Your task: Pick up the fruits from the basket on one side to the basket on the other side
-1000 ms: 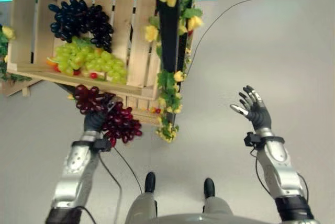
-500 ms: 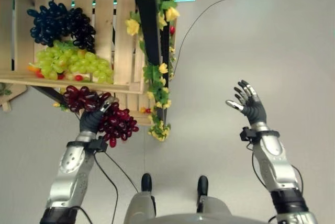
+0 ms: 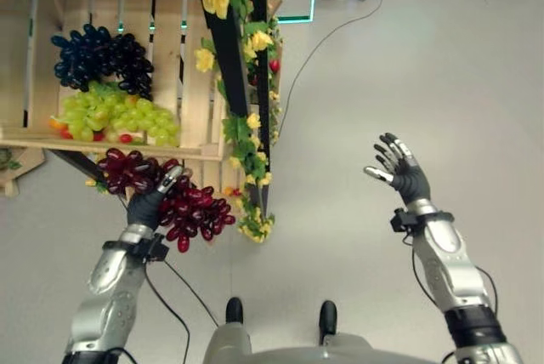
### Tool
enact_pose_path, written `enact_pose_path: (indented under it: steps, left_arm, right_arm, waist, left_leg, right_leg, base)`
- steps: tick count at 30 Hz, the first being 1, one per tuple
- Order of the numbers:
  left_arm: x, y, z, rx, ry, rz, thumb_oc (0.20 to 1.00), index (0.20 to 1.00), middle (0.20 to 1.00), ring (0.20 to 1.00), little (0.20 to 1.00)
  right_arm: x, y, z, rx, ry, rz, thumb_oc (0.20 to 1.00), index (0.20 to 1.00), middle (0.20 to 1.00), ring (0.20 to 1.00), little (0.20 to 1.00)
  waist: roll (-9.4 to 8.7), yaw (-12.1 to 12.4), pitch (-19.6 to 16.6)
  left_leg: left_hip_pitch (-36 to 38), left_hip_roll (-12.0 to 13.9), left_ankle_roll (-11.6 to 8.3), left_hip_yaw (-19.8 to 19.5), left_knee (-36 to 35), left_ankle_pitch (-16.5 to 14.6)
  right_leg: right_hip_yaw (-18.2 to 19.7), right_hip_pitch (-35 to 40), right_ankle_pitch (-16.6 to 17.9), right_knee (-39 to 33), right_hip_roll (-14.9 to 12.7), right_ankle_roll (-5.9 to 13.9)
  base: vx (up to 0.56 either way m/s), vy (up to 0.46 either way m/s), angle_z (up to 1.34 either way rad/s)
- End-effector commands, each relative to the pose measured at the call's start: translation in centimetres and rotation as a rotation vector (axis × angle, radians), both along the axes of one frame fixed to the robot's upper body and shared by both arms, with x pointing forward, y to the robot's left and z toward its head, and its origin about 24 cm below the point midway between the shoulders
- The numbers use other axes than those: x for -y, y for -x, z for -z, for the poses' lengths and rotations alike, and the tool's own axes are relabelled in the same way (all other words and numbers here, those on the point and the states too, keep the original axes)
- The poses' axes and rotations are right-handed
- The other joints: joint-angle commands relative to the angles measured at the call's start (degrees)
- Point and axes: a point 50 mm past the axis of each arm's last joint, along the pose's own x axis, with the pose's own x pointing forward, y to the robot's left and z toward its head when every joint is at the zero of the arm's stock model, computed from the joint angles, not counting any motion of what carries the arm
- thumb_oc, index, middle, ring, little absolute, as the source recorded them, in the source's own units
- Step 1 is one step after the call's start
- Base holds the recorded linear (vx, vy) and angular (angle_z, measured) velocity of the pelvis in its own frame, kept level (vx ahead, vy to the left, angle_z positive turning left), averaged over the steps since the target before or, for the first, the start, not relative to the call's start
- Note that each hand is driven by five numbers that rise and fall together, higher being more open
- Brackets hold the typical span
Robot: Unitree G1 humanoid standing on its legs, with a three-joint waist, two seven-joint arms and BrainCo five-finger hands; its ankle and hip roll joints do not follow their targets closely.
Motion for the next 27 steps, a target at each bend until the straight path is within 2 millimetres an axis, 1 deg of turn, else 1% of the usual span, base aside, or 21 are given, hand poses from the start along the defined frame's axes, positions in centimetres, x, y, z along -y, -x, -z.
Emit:
enact_pose_path:
  steps: [1,2,3,7,9,10,11,13,14,18,19,20,21,22,24,25,26,27]
  left_arm:
    - [-0.5,0.4,-4.2,0.208,-0.008,0.017,0.2,0.2,0.2,0.2,0.2]
    - [-0.5,0.4,-4.2,0.208,-0.008,0.017,0.2,0.2,0.2,0.2,0.2]
    - [-0.4,0.4,-4.3,0.211,0.01,0.03,0.2,0.2,0.2,0.2,0.2]
    - [-0.2,0.6,-4.3,0.214,0.031,0.043,0.2,0.2,0.2,0.2,0.2]
    - [-0.1,0.6,-4.5,0.234,0.066,0.051,0.2,0.2,0.2,0.2,0.2]
    - [-0.1,0.6,-4.5,0.234,0.067,0.051,0.2,0.2,0.2,0.2,0.2]
    - [0.0,0.6,-4.7,0.254,0.115,0.058,0.2,0.2,0.2,0.2,0.2]
    - [0.0,0.6,-4.8,0.264,0.132,0.055,0.2,0.2,0.2,0.2,0.2]
    - [0.1,0.6,-5.3,0.292,0.172,0.053,0.2,0.2,0.2,0.2,0.2]
    - [0.1,0.2,-6.0,0.33,0.217,0.035,0.2,0.2,0.2,0.2,0.2]
    - [0.2,-0.2,-6.8,0.367,0.234,0.033,0.2,0.2,0.2,0.2,0.2]
    - [0.2,-0.2,-6.9,0.368,0.234,0.033,0.2,0.2,0.2,0.2,0.2]
    - [0.3,-0.7,-7.6,0.394,0.254,0.039,0.2,0.2,0.2,0.2,0.2]
    - [0.3,-0.8,-7.6,0.395,0.254,0.039,0.2,0.2,0.2,0.2,0.2]
    - [0.3,-1.1,-8.4,0.42,0.259,0.032,0.2,0.2,0.2,0.2,0.2]
    - [0.3,-1.3,-8.6,0.426,0.251,0.031,0.2,0.2,0.2,0.2,0.2]
    - [-0.1,-1.7,-9.3,0.438,0.228,0.012,0.2,0.2,0.2,0.2,0.2]
    - [-0.1,-1.8,-9.3,0.439,0.227,0.012,0.2,0.2,0.2,0.2,0.2]
  right_arm:
    - [0.4,-0.6,-2.4,0.1,0.017,-0.038,1.0,1.0,1.0,1.0,1.0]
    - [0.4,-0.6,-2.4,0.1,0.017,-0.039,1.0,1.0,1.0,1.0,1.0]
    - [0.4,-0.8,-2.4,0.098,0.018,-0.042,1.0,1.0,1.0,1.0,1.0]
    - [0.4,-0.9,-2.4,0.09,0.027,-0.046,1.0,1.0,1.0,1.0,1.0]
    - [0.4,-1.1,-2.2,0.079,0.032,-0.046,1.0,1.0,1.0,1.0,1.0]
    - [0.4,-1.1,-2.2,0.079,0.032,-0.046,1.0,1.0,1.0,1.0,1.0]
    - [0.5,-1.2,-2.1,0.073,0.031,-0.048,1.0,1.0,1.0,1.0,1.0]
    - [0.5,-1.2,-2.1,0.073,0.032,-0.048,1.0,1.0,1.0,1.0,1.0]
    - [0.5,-1.2,-2.1,0.072,0.032,-0.053,1.0,1.0,1.0,1.0,1.0]
    - [0.4,-1.2,-1.9,0.065,0.031,-0.06,1.0,1.0,1.0,1.0,1.0]
    - [0.3,-1.2,-1.8,0.057,0.032,-0.067,1.0,1.0,1.0,1.0,1.0]
    - [0.3,-1.2,-1.8,0.058,0.032,-0.066,1.0,1.0,1.0,1.0,1.0]
    - [0.2,-1.2,-1.5,0.042,0.033,-0.073,1.0,1.0,1.0,1.0,1.0]
    - [0.2,-1.3,-1.6,0.043,0.033,-0.073,1.0,1.0,1.0,1.0,1.0]
    - [0.0,-1.3,-1.3,0.031,0.034,-0.081,1.0,1.0,1.0,1.0,1.0]
    - [-0.1,-1.4,-1.3,0.028,0.033,-0.084,1.0,1.0,1.0,1.0,1.0]
    - [-0.2,-1.5,-1.1,0.014,0.035,-0.086,1.0,1.0,1.0,1.0,1.0]
    - [-0.2,-1.5,-1.1,0.015,0.035,-0.086,1.0,1.0,1.0,1.0,1.0]
  waist:
    - [0.57,0.57,-1.89]
    - [0.6,0.52,-1.83]
    - [1.07,0.88,-1.61]
    - [1.92,1.3,-1.12]
    - [2.73,1.82,-1.08]
    - [2.77,1.75,-1.03]
    - [3.25,2.03,-1.05]
    - [3.53,1.98,-1.03]
    - [3.93,2.05,-0.95]
    - [4.58,1.68,-0.91]
    - [4.96,1.36,-1.02]
    - [4.97,1.33,-0.99]
    - [5.3,0.89,-1.2]
    - [5.29,0.9,-1.17]
    - [5.51,0.56,-1.44]
    - [5.59,0.42,-1.5]
    - [5.82,0.04,-1.63]
    - [5.79,0.06,-1.6]
  left_leg:
    - [-5.16,1.89,-2.95,-4.65,8.43,-3.99]
    - [-5.12,1.9,-2.96,-4.7,8.46,-4.01]
    - [-4.85,1.92,-3.26,-5.04,8.83,-3.77]
    - [-4.29,1.86,-3.75,-5.74,9.09,-3.25]
    - [-4.21,1.88,-4.51,-6.27,8.81,-2.22]
    - [-4.17,1.89,-4.53,-6.33,8.77,-2.19]
    - [-4.2,2.03,-5.09,-6.64,8.37,-1.26]
    - [-4.18,2.12,-5.4,-6.88,7.94,-0.77]
    - [-4.18,2.34,-5.79,-7.23,7.11,0.11]
    - [-4.08,2.6,-6.31,-7.56,5.75,1.12]
    - [-4.05,2.71,-6.55,-7.6,5.02,1.59]
    - [-4.05,2.71,-6.56,-7.64,4.98,1.63]
    - [-3.86,2.81,-6.68,-7.46,4.23,1.8]
    - [-3.83,2.81,-6.68,-7.47,4.16,1.83]
    - [-3.67,2.85,-6.72,-7.28,3.75,1.89]
    - [-3.58,2.89,-6.73,-7.21,3.62,1.89]
    - [-3.37,3.0,-6.71,-6.92,3.39,1.79]
    - [-3.37,3.0,-6.71,-6.91,3.38,1.79]
  right_leg:
    - [-1.94,4.59,-20.56,11.15,-1.84,1.0]
    - [-1.98,4.65,-20.6,11.19,-1.82,0.99]
    - [-2.54,5.34,-21.19,11.76,-1.73,0.67]
    - [-3.31,7.01,-21.91,12.0,-1.44,0.12]
    - [-3.95,8.28,-21.97,11.16,-1.06,-0.21]
    - [-4.01,8.38,-21.93,11.08,-1.02,-0.23]
    - [-4.47,8.69,-21.93,10.4,-0.6,-0.54]
    - [-4.8,8.88,-21.84,9.96,-0.39,-0.65]
    - [-5.3,9.03,-21.85,9.58,-0.13,-0.85]
    - [-6.22,9.39,-21.75,8.86,0.36,-1.01]
    - [-6.67,9.5,-21.65,8.52,0.41,-0.95]
    - [-6.71,9.5,-21.64,8.5,0.43,-0.96]
    - [-6.96,9.6,-21.54,8.21,0.57,-0.85]
    - [-6.98,9.61,-21.52,8.18,0.58,-0.85]
    - [-7.26,9.75,-21.4,7.94,0.59,-0.77]
    - [-7.35,9.78,-21.37,7.85,0.61,-0.74]
    - [-7.33,9.76,-21.22,7.73,0.54,-0.64]
    - [-7.32,9.76,-21.22,7.72,0.54,-0.64]
  base:
    - [-0.04,-0.044,0.02]
    - [-0.08,-0.082,0.06]
    - [-0.06,-0.058,0.07]
    - [-0.05,-0.044,0.13]
    - [-0.09,-0.048,0.05]
    - [-0.07,-0.056,0.13]
    - [-0.03,-0.035,0.17]
    - [-0.03,-0.04,0.19]
    - [-0.02,-0.037,0.15]
    - [0.0,-0.033,0.13]
    - [0.01,-0.024,0.13]
    - [0.02,-0.03,0.1]
    - [0.02,-0.016,0.06]
    - [0.03,-0.02,0.07]
    - [0.02,-0.009,0.01]
    - [0.04,-0.021,0.01]
    - [0.0,0.0,0.0]
    - [0.04,-0.008,0.01]
